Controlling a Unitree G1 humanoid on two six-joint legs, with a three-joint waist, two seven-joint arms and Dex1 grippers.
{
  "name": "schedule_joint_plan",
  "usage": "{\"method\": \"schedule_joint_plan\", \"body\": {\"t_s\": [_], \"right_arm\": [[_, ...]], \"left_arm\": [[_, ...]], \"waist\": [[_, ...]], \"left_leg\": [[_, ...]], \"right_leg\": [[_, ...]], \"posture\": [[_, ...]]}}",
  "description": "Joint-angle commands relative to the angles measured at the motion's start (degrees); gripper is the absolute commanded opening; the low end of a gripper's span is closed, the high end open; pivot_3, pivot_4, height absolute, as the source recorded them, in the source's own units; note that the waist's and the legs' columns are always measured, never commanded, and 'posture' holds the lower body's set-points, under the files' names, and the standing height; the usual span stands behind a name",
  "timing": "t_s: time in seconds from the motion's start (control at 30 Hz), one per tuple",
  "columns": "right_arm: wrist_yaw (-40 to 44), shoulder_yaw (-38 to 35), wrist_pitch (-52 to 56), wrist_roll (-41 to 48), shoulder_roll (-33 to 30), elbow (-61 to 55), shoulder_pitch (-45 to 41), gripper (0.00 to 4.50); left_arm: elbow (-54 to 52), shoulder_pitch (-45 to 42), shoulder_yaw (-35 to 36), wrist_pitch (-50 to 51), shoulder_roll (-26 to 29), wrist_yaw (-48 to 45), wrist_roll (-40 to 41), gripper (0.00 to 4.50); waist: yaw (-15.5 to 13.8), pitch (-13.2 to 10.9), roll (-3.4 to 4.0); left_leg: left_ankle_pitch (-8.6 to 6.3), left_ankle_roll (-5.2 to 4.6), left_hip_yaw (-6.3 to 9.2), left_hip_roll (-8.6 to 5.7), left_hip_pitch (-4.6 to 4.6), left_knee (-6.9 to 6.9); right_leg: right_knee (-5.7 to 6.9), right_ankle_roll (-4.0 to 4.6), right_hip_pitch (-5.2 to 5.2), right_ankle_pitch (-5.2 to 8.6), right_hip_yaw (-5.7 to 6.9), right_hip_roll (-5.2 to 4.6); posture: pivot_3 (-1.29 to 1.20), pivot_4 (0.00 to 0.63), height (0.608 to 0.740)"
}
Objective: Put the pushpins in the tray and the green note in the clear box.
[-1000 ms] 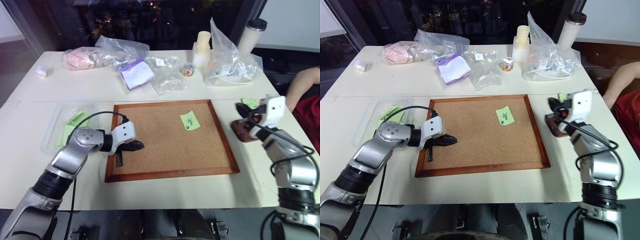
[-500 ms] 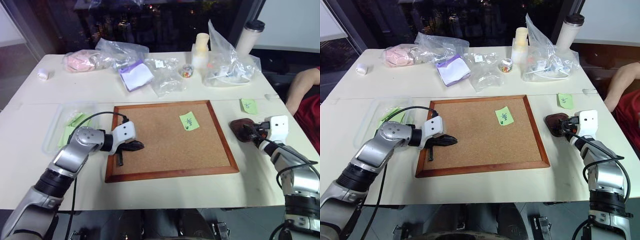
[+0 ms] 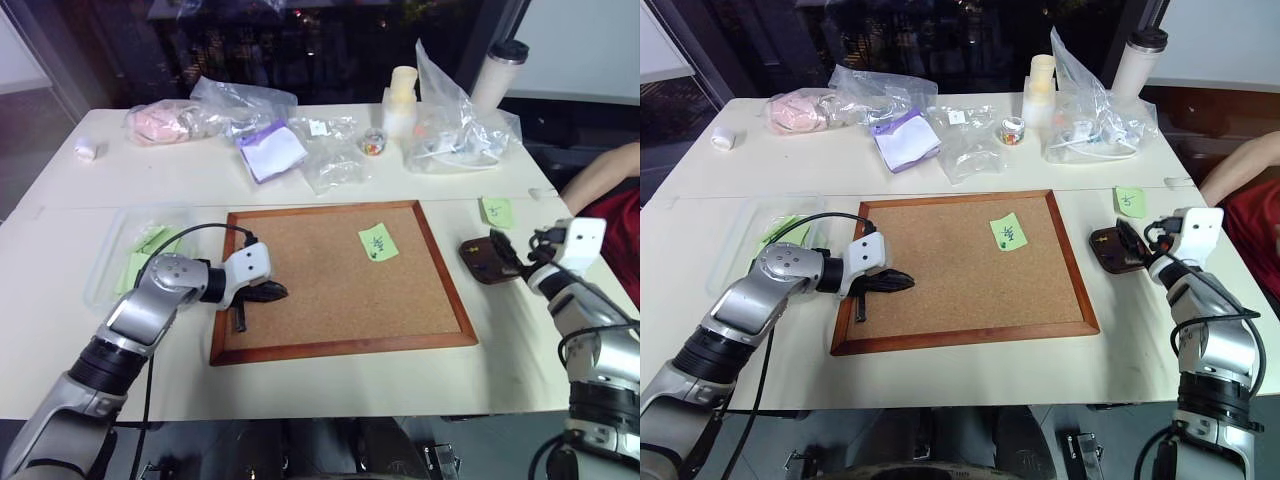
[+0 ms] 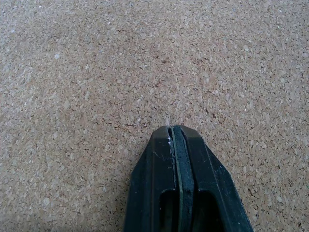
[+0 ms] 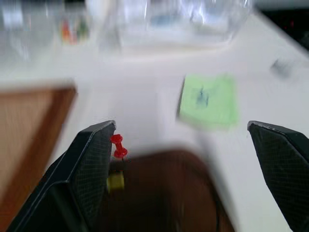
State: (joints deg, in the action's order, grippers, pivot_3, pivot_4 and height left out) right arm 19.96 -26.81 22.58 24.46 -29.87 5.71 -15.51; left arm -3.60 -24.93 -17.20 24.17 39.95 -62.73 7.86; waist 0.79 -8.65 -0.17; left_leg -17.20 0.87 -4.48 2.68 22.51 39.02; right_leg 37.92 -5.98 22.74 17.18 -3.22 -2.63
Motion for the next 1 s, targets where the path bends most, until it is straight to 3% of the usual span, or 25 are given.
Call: {"method": "schedule_joint_plan", "body": {"t_s": [0.03, 0.2, 0.33, 0.43, 0.7, 1.0], "right_arm": [[1.29, -1.03, 2.34, 4.87, 0.27, -6.10, -1.60, 4.46], [7.42, 8.15, 8.64, 9.52, 0.81, -16.94, -0.80, 4.46], [11.19, 20.59, 7.56, 3.09, 0.32, -20.33, 1.95, 4.46], [10.65, 24.16, 6.07, 1.77, 3.33, -19.78, 1.56, 4.46], [10.39, 24.79, 5.43, 1.05, 6.25, -19.01, -0.37, 4.46], [7.88, 15.93, 4.65, 0.71, 3.10, -17.42, 0.99, 4.46]], "left_arm": [[1.40, 1.64, -2.50, 1.03, 0.25, -0.37, -2.09, 0.00], [1.59, 1.31, -2.48, 1.00, 0.15, -0.48, -2.22, 0.00], [1.37, 1.43, -2.43, 1.16, 0.06, -0.34, -2.27, 0.00], [0.96, 1.75, -2.34, 1.42, 0.03, -0.11, -2.22, 0.00], [0.50, 2.64, -1.94, 1.46, 0.44, 0.26, -2.14, 0.00], [0.87, 2.57, -2.08, 1.16, 0.17, 0.29, -2.08, 0.00]], "waist": [[0.02, 0.00, 0.00], [0.09, 0.01, 0.02], [-0.10, 0.00, -0.04], [-0.03, -0.01, -0.04], [-0.06, -0.01, -0.04], [-0.05, -0.01, -0.04]], "left_leg": [[0.00, 0.00, 0.00, 0.00, 0.00, 0.00], [-0.01, -0.01, 0.05, 0.02, -0.02, -0.03], [-0.02, -0.04, 0.09, 0.02, -0.01, -0.03], [-0.03, -0.06, 0.07, 0.01, 0.00, -0.02], [-0.03, -0.06, 0.08, 0.02, 0.00, -0.03], [-0.04, -0.06, 0.07, 0.02, 0.00, -0.03]], "right_leg": [[0.00, 0.00, 0.00, 0.00, 0.00, 0.00], [0.00, 0.00, 0.00, 0.00, 0.00, 0.01], [-0.03, 0.01, -0.01, 0.01, 0.02, 0.01], [-0.07, 0.01, -0.01, 0.01, 0.02, -0.01], [-0.07, 0.01, -0.01, 0.01, 0.02, 0.00], [-0.08, 0.01, -0.01, 0.01, 0.02, 0.00]], "posture": [[0.00, 0.150, 0.734], [0.00, 0.150, 0.734], [0.00, 0.150, 0.734], [0.00, 0.150, 0.734], [0.00, 0.150, 0.734], [0.00, 0.150, 0.734]]}}
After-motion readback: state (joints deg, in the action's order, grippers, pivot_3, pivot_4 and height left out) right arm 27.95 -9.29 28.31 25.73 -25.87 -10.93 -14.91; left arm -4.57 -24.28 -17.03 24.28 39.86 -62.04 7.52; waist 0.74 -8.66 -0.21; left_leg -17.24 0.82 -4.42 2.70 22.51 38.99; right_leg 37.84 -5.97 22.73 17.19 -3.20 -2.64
